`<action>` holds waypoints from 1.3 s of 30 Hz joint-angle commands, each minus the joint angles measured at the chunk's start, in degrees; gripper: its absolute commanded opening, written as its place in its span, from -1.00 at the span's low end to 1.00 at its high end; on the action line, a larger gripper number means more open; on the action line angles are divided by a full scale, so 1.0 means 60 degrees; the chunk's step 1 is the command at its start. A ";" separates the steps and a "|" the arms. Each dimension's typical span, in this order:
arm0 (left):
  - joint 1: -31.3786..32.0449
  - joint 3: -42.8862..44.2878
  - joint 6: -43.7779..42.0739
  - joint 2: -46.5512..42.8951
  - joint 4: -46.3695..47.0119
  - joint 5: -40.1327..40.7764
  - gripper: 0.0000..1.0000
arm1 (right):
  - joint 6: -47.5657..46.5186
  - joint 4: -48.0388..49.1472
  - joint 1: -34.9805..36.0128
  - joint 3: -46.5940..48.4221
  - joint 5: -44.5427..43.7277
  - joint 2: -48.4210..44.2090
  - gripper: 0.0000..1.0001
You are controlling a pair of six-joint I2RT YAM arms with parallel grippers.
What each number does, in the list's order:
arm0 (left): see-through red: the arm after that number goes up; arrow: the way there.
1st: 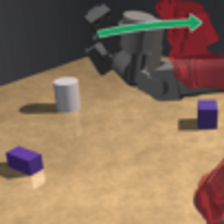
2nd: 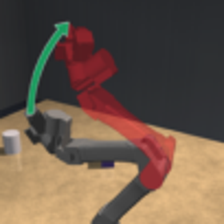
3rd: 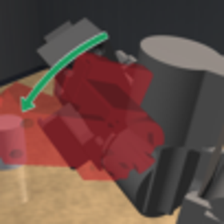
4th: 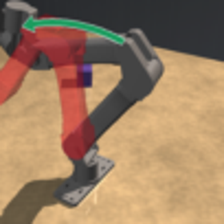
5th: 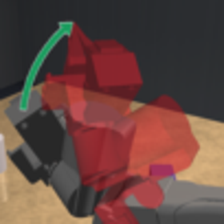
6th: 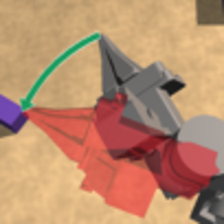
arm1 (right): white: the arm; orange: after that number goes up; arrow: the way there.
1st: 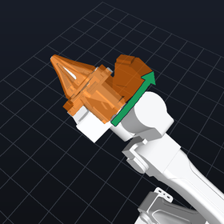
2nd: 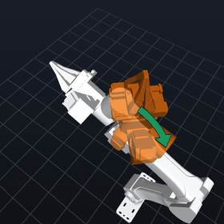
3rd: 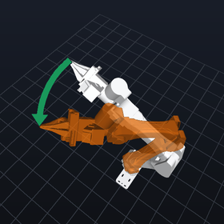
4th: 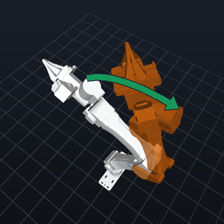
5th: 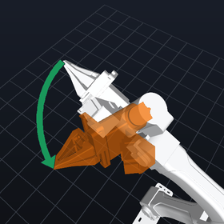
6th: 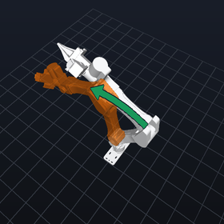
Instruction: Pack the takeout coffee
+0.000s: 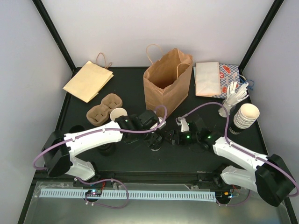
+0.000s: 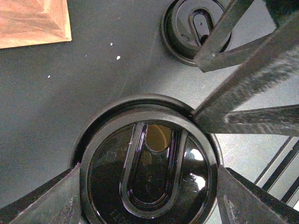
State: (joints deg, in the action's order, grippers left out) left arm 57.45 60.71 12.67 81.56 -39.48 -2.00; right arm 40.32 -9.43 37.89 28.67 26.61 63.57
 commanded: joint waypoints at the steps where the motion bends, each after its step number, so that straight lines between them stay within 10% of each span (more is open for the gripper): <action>1: 0.0078 -0.0004 0.0302 0.0389 -0.0322 0.0046 0.47 | -0.0270 -0.0925 0.0037 0.0242 -0.0231 -0.0527 0.44; 21: 0.0082 0.0166 0.0526 0.0570 -0.0306 -0.0308 0.44 | -0.0115 0.0072 0.0086 -0.0301 0.0963 -0.0072 0.17; 39: 0.0312 0.0052 0.0614 0.0864 -0.0243 -0.0197 0.40 | -0.0039 -0.2153 0.1082 -0.0123 -0.2533 0.0512 -0.10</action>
State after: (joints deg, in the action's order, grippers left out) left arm 57.84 61.76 15.20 82.98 -39.72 -1.21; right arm 40.18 -12.32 42.83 29.61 24.75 62.83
